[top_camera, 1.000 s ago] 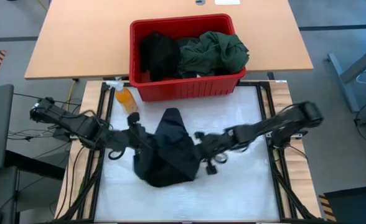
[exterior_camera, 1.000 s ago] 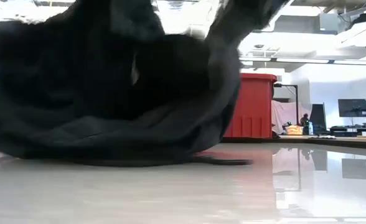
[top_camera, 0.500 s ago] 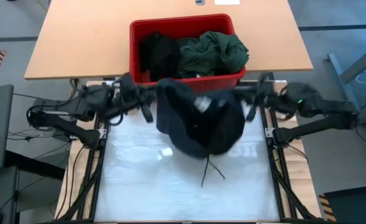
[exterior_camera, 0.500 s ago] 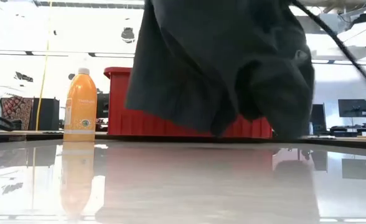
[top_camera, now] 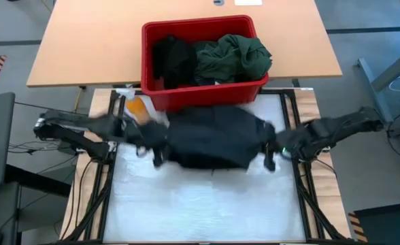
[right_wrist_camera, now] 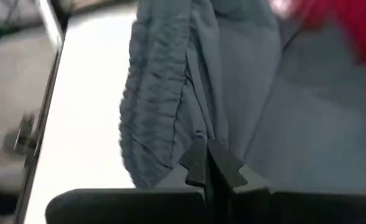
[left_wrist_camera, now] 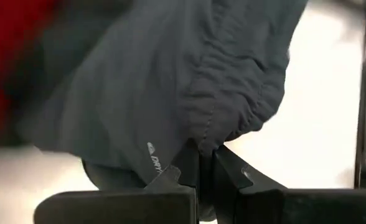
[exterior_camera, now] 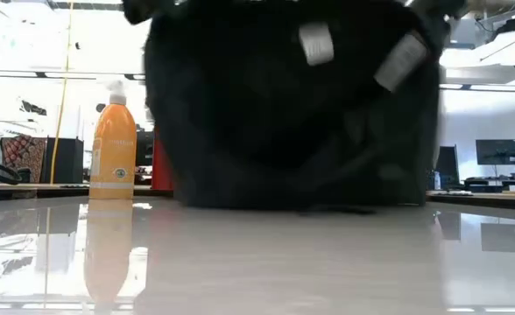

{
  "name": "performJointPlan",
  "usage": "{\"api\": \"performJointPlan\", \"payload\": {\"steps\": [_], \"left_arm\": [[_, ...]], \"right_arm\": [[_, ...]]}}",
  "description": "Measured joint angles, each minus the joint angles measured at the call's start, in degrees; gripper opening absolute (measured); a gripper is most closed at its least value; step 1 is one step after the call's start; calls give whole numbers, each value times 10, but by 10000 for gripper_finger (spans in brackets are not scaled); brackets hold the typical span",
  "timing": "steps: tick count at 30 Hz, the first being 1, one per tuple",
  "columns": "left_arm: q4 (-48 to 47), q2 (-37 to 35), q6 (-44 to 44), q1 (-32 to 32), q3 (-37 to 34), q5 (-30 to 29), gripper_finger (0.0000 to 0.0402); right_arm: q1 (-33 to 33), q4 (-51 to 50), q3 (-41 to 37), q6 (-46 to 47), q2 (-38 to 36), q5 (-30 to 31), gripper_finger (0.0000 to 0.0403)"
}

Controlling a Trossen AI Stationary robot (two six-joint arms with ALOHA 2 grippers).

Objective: Fold Laundry from Bin
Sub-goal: Fold the black shorts from the red laundry bin

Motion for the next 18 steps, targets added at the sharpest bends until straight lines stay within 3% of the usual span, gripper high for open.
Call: {"api": "performJointPlan", "payload": {"steps": [8, 13, 18], "left_arm": [[125, 94, -102, -94, -148, 20, 0], [153, 165, -93, -117, -158, 43, 0], [172, 206, -71, -132, -157, 92, 0]], "right_arm": [[56, 185, -121, 113, 99, -34, 25], [70, 198, -115, 103, 170, -99, 79], [84, 194, -104, 87, 197, -137, 118]]}}
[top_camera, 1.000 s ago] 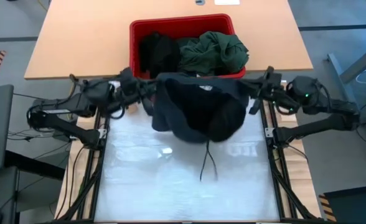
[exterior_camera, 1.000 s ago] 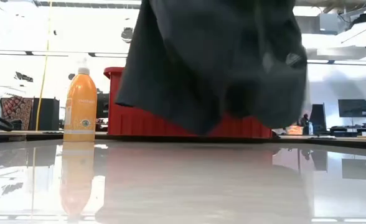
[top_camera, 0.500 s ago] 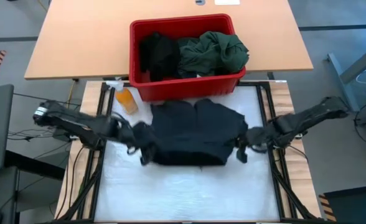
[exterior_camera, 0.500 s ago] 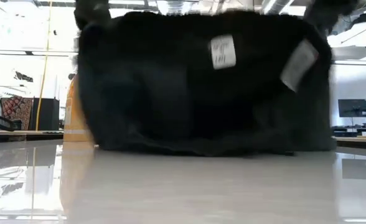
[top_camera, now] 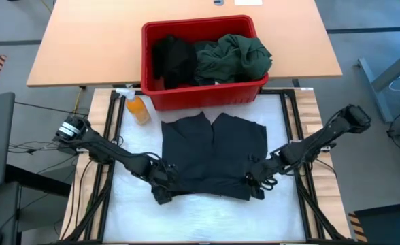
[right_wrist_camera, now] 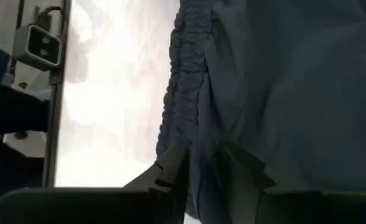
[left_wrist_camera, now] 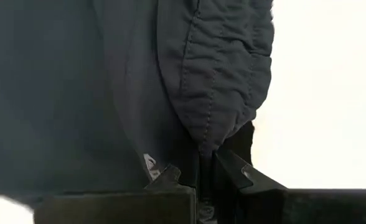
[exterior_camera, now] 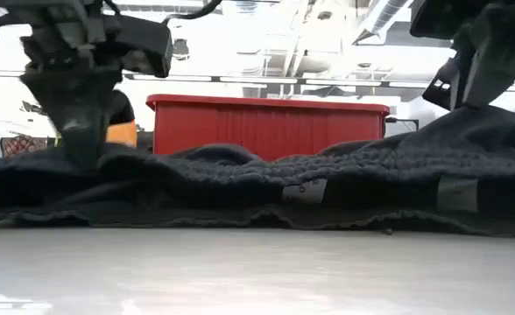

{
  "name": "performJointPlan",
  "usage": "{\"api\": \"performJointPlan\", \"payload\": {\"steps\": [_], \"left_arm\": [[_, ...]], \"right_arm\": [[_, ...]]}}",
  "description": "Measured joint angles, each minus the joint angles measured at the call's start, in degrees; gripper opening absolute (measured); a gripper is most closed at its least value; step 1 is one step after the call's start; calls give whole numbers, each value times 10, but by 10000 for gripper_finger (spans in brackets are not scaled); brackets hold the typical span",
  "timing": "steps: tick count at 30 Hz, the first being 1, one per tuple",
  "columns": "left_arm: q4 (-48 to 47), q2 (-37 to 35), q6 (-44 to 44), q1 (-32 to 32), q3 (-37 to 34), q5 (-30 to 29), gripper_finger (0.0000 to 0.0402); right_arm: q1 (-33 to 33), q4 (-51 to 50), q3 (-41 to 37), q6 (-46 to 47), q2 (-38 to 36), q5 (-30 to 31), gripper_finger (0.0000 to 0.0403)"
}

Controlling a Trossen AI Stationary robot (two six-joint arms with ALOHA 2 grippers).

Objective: Fold Laundry from Bin
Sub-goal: Fold the black shorts from the red laundry bin

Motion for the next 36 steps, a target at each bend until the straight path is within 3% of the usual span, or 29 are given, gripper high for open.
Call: {"api": "performJointPlan", "payload": {"steps": [8, 17, 25, 30, 36], "left_arm": [[-1, 4, 15, -5, 0, 2, 7], [-1, 4, 18, -9, 0, 3, 16], [-3, 4, 18, -14, 0, 3, 14], [-7, 3, 27, -14, 0, 4, 14], [-12, 3, 38, -14, 0, 8, 14]], "right_arm": [[57, 3, 3, 1, -27, -3, 142], [158, 0, 3, -50, -11, 86, 143], [174, 2, 3, -86, -1, 89, 144], [179, 1, 3, -165, -2, 88, 144], [192, -4, 3, -339, -1, 85, 144]]}}
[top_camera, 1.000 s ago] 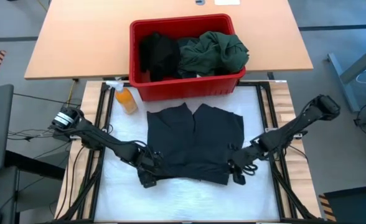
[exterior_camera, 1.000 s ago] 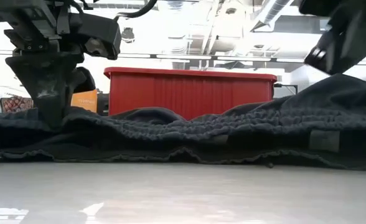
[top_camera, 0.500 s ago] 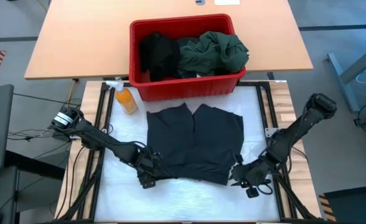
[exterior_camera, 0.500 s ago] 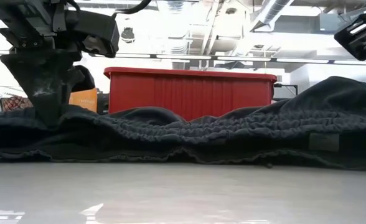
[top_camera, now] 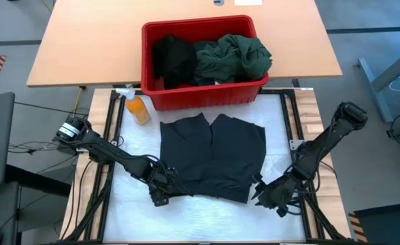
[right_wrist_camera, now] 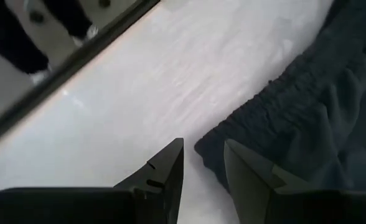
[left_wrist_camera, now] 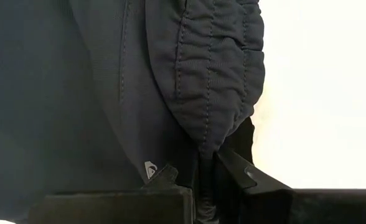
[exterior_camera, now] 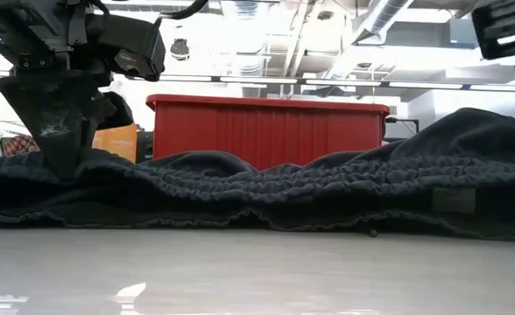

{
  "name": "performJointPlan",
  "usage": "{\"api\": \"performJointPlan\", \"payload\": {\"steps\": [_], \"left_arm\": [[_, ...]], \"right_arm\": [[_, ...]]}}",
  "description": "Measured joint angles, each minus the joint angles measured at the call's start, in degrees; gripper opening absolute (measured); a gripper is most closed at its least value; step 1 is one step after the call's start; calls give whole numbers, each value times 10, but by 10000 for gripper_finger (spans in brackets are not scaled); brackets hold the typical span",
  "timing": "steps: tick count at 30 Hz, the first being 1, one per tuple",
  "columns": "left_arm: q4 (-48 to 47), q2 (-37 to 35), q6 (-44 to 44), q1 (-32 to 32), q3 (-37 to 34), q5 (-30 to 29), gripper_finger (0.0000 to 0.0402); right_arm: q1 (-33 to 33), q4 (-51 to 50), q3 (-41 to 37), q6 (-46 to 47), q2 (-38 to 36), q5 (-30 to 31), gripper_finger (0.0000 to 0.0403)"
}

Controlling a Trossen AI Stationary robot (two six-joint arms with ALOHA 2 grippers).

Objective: Fold Laundry from Bin
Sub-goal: Fold the black shorts from the red laundry bin

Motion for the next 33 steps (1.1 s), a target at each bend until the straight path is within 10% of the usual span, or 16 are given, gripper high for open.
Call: {"api": "performJointPlan", "payload": {"steps": [19, 33], "left_arm": [[0, 0, -15, 0, 0, -5, 14], [4, 0, -13, 0, 0, 9, 14]], "right_arm": [[-51, 48, 0, -233, 159, 16, 143], [-59, 55, -1, -50, 174, -87, 18]]}}
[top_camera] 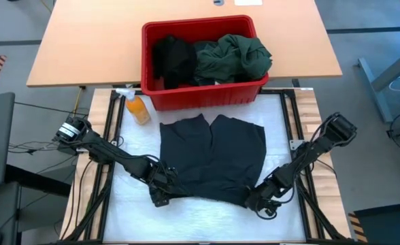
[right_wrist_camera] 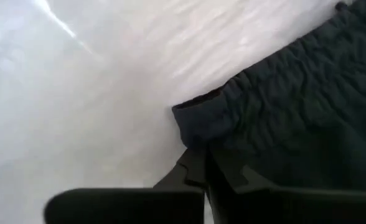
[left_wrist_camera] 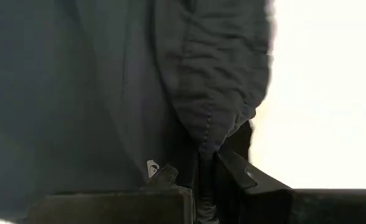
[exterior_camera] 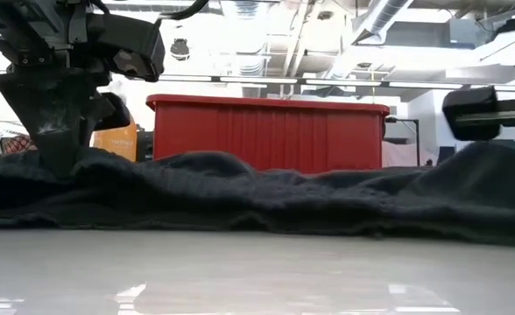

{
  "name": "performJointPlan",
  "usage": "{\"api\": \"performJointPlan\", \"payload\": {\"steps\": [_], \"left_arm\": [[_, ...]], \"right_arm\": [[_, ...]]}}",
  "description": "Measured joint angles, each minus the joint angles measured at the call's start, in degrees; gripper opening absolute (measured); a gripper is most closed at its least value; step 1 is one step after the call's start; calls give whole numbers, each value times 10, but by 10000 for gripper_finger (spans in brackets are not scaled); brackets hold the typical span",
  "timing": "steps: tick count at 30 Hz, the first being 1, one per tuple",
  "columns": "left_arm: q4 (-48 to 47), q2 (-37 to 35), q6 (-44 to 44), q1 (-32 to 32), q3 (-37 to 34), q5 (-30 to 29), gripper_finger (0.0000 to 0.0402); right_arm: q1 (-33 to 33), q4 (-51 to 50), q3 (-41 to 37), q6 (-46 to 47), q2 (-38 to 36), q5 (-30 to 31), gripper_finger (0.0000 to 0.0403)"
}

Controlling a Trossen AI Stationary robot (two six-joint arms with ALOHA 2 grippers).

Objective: Fold Laundry from Bin
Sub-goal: Fold the black shorts from the red laundry bin

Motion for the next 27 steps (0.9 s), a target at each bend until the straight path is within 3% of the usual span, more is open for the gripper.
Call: {"api": "performJointPlan", "payload": {"steps": [7, 16, 27], "left_arm": [[0, 0, 50, 0, 0, 1, 66], [-16, -6, 102, -1, 0, 19, 153], [-90, -75, 122, -15, 0, 11, 171]], "right_arm": [[0, 2, 0, 98, -77, -7, 37], [7, 4, 0, 206, -142, -18, 18], [17, 0, 1, 246, -145, -13, 21]]}}
